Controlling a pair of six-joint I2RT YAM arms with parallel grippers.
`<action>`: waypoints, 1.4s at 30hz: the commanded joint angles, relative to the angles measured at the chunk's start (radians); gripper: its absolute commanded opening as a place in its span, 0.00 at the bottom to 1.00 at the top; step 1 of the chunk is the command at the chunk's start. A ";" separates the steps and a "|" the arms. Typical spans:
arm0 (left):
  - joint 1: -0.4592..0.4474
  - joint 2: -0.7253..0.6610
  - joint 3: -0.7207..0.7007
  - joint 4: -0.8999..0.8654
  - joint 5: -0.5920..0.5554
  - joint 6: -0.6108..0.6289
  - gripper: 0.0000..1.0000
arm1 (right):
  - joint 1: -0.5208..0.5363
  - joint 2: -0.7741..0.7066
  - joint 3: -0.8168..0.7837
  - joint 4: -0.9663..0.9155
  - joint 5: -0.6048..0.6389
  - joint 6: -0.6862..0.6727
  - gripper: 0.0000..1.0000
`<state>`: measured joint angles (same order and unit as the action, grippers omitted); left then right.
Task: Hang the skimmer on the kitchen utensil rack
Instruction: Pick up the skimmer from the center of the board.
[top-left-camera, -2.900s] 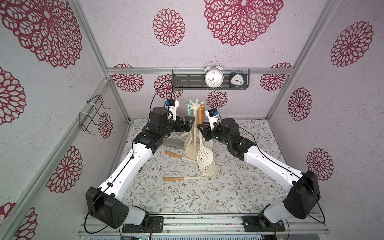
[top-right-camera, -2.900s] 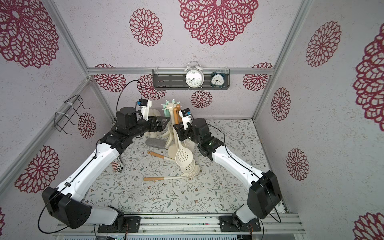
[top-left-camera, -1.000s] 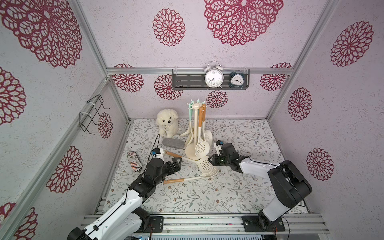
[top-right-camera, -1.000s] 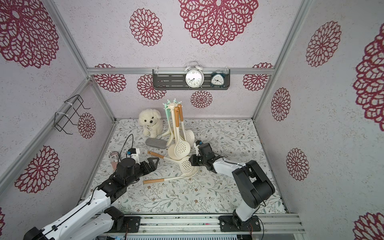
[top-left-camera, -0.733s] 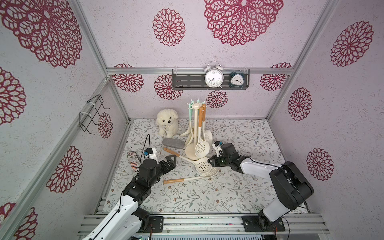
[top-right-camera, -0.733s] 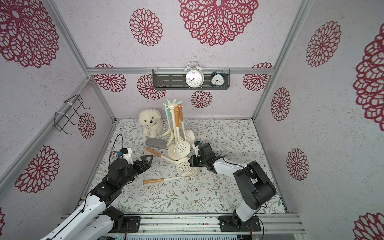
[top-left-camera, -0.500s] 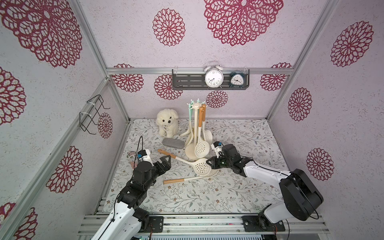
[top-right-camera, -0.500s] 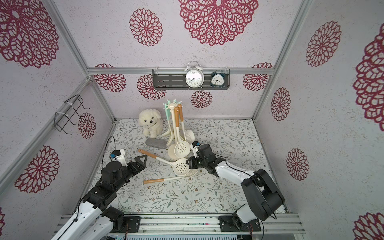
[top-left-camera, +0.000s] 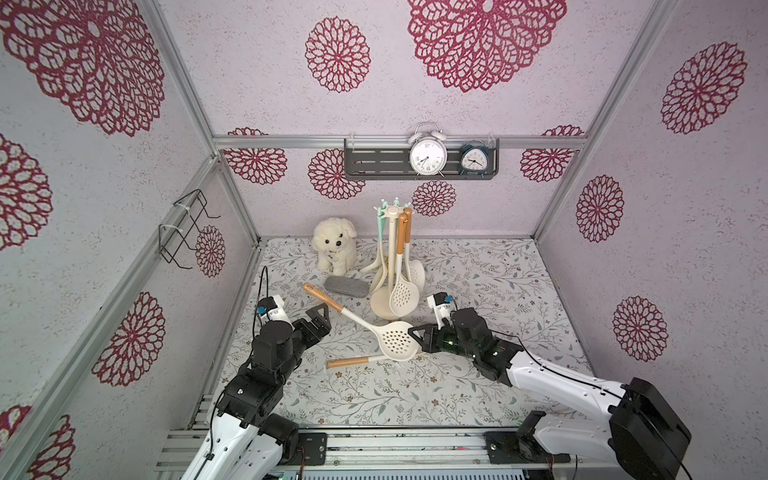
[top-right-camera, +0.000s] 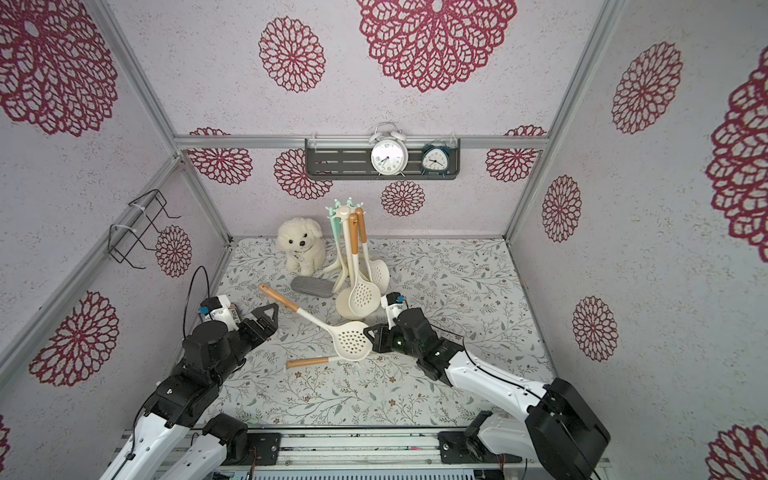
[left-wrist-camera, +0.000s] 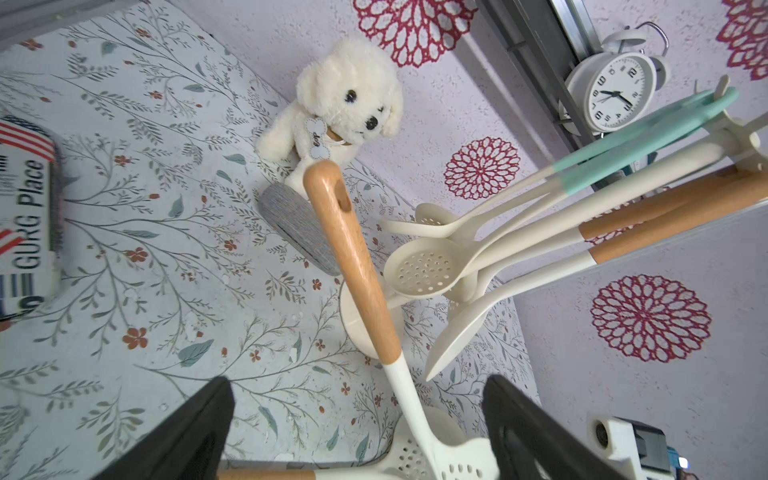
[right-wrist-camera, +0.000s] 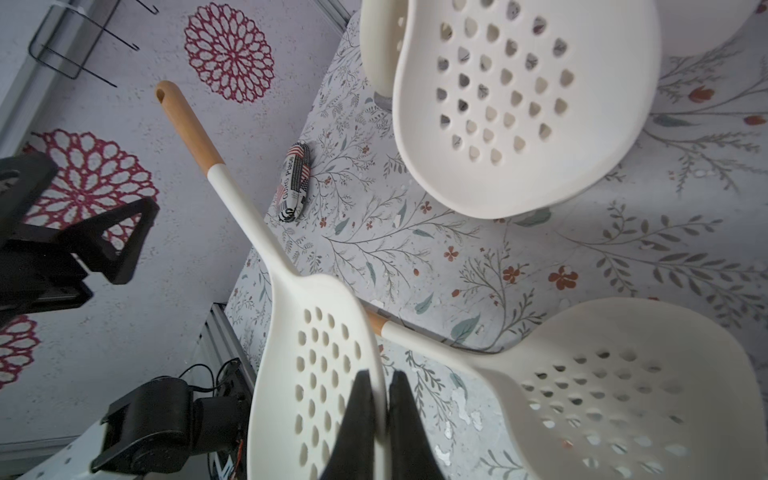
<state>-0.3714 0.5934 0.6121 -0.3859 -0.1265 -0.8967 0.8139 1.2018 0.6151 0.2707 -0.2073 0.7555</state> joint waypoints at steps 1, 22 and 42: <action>0.007 0.032 -0.021 0.232 0.163 0.036 0.97 | 0.034 -0.027 0.032 0.139 0.047 0.084 0.00; 0.008 0.251 0.098 0.481 0.143 0.013 0.60 | 0.103 -0.166 -0.053 0.284 0.118 0.152 0.00; 0.032 0.378 0.564 0.040 0.871 0.368 0.00 | -0.006 -0.275 0.154 0.068 -0.246 -0.350 0.84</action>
<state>-0.3431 0.9371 1.1446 -0.2832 0.4751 -0.5865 0.8082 0.8932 0.7017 0.3019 -0.2516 0.5240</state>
